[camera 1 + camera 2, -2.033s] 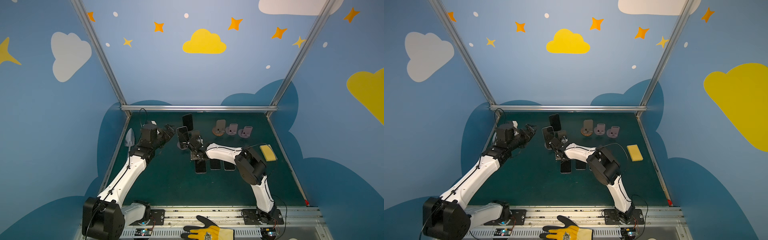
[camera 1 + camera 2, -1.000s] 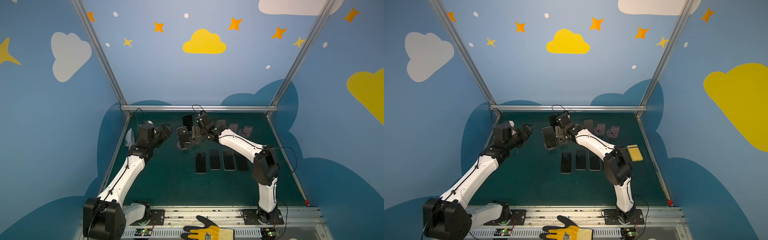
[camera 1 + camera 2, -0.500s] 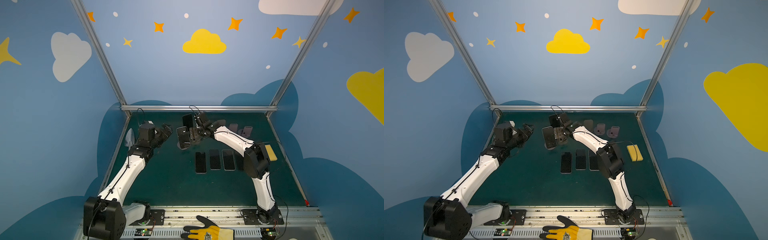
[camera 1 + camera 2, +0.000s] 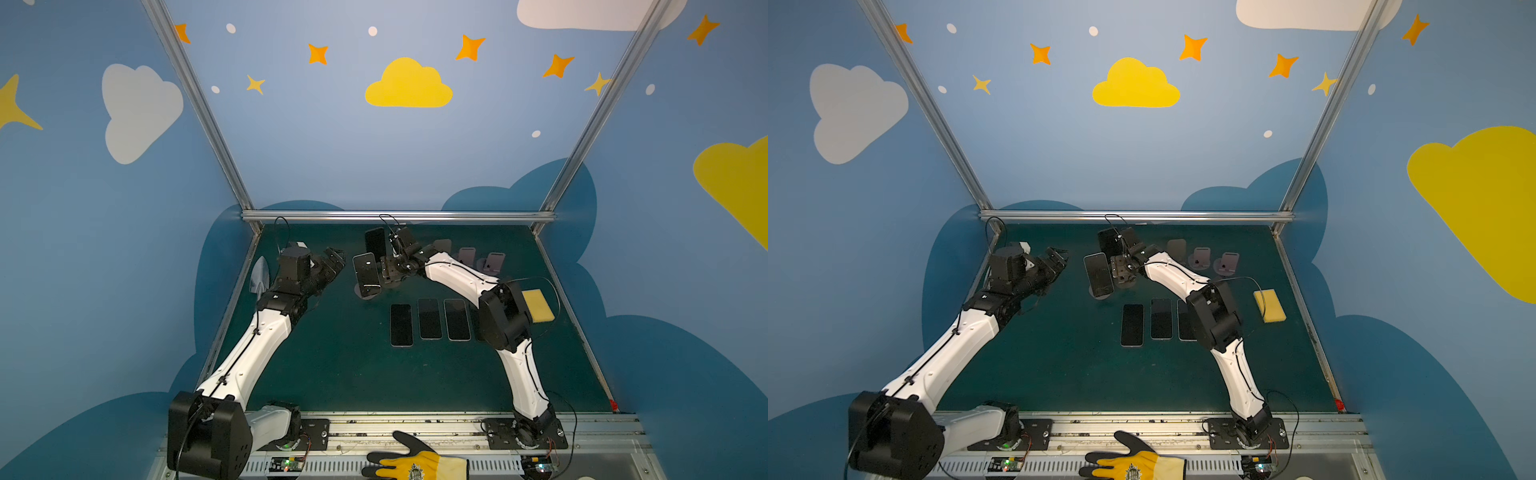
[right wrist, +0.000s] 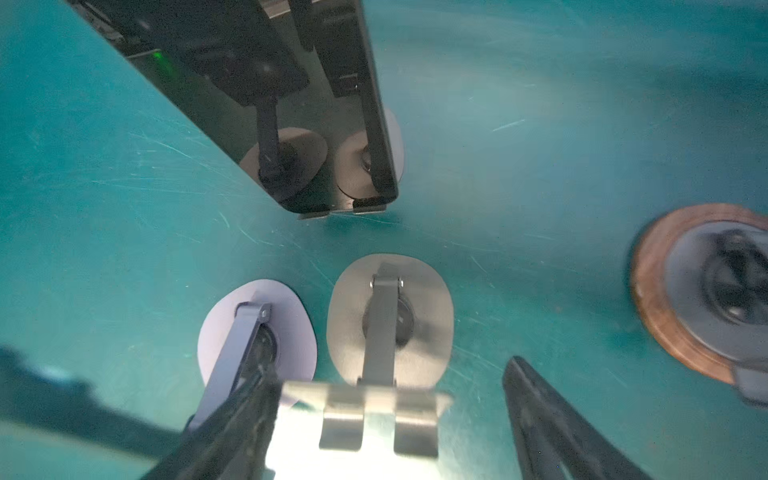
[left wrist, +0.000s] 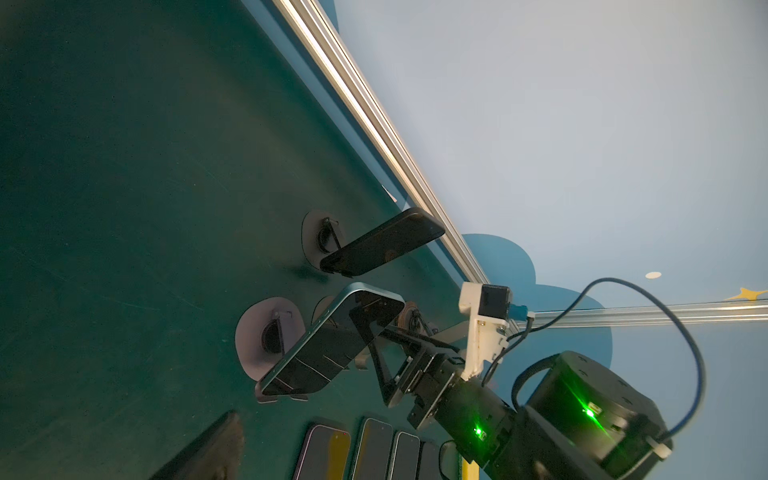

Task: Remove the phone from the phone stand
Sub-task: 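Open the right gripper and raise it off the purple-edged phone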

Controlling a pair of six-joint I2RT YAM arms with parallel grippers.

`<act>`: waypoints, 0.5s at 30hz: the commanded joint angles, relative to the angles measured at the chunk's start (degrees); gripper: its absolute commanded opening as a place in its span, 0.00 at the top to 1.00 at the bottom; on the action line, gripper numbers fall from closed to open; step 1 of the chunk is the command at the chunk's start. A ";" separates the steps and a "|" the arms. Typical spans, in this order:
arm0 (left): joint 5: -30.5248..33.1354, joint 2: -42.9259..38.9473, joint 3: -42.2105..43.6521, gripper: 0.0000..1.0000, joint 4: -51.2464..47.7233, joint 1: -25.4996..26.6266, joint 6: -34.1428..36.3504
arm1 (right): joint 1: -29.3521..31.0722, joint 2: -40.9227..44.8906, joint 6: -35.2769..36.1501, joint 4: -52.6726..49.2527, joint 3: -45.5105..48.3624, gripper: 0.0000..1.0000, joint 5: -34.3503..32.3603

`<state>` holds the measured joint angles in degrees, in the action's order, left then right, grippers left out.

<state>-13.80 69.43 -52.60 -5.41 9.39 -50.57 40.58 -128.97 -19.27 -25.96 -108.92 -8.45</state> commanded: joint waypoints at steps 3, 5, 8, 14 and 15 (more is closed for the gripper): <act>0.40 0.43 -0.49 0.00 0.23 0.07 0.99 | -0.24 -1.68 0.02 1.47 -1.63 0.17 1.83; 0.36 0.39 -0.49 0.00 0.22 0.06 0.97 | -0.27 -1.96 0.03 1.91 -1.64 0.17 1.73; 0.14 0.36 -0.54 0.00 0.31 0.02 0.82 | -0.21 -2.47 -0.01 2.67 -1.64 0.19 0.72; 0.68 -0.51 -0.41 0.00 0.16 0.19 1.26 | 0.41 -1.72 -2.54 1.14 -0.69 0.40 -10.09; 0.98 -0.71 -0.57 0.00 -0.15 0.35 1.56 | 0.54 -0.91 -2.00 1.59 0.09 0.41 -10.94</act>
<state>-13.69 69.43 -52.60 -5.41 9.45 -50.37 40.82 -130.63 -20.51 -24.23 -108.95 -13.58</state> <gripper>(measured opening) 0.998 0.601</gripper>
